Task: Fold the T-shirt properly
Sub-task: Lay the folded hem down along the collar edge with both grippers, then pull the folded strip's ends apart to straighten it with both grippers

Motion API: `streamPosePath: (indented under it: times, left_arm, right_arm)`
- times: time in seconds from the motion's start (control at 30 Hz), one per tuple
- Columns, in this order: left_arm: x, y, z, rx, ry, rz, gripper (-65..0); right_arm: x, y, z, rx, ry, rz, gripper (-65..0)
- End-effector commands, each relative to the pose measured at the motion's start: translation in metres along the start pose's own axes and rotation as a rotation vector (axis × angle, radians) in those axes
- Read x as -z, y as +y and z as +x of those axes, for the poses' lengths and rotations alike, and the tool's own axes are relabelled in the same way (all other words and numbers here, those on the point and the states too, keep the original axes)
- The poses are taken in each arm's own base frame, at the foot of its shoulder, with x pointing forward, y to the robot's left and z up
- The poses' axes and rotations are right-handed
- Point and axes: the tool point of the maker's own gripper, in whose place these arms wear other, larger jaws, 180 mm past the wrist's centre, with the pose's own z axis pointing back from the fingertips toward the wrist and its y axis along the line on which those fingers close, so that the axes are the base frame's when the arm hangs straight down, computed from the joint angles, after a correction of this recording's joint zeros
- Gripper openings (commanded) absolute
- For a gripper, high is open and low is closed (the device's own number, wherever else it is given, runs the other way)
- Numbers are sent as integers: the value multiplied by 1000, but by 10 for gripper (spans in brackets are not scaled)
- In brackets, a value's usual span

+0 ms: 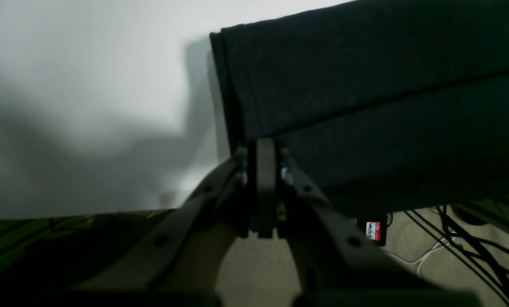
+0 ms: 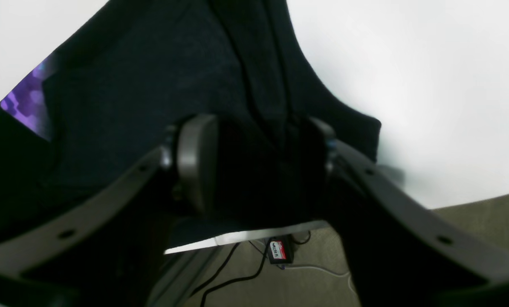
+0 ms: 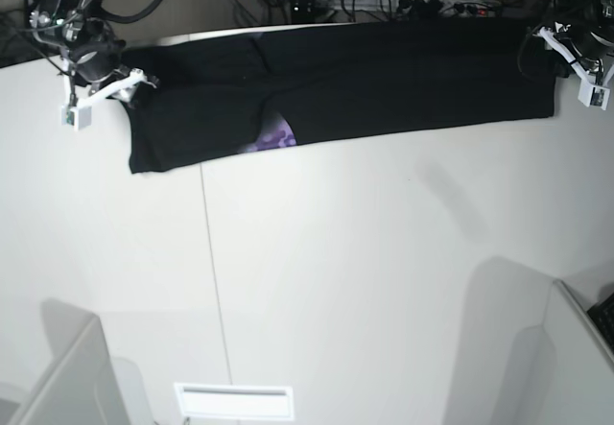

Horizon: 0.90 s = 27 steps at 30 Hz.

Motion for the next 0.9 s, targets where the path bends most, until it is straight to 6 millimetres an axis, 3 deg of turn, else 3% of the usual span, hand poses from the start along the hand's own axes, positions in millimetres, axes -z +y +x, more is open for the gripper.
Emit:
streamPosePath:
  times: [0.0,0.13,0.2,0.3,0.4,0.47,0.53,0.57,0.73,0.87]
  left_arm:
    - [-4,4,6,16,-17,14,-587]
    - [-4,4,6,15,-18,14,-309]
    - [-4,5,7,15,-22,15,-206]
    - [-4,4,7,13,-24,13,-148]
    - [0,-3,11,-28,-56,2,-227]
    - [5,-7,13,-64,-76,-3,-390]
    - [14,-10,13,-119,-88,-14,-619]
    - [21,-9,10,-148,-85,-17,-650]
    - [54,1,-22,-253,8,27,-650]
    - [70,6,-30,-266,51,74,-650]
  right_arm:
    - [-4,-1,8,-9,-33,2,-347]
    - [-4,-1,10,-9,-38,0,-351]
    - [-4,-1,14,-14,-52,2,-351]
    - [-5,-1,27,-17,-122,1,-351]
    - [-6,2,36,-29,-177,11,-371]
    - [-6,6,41,-52,-192,29,-483]
    - [-2,26,42,-135,-188,102,-650]
    - [2,34,40,-163,-179,133,-650]
    - [32,22,18,-102,-86,133,-650]
    - [56,10,6,-41,-26,125,-650]
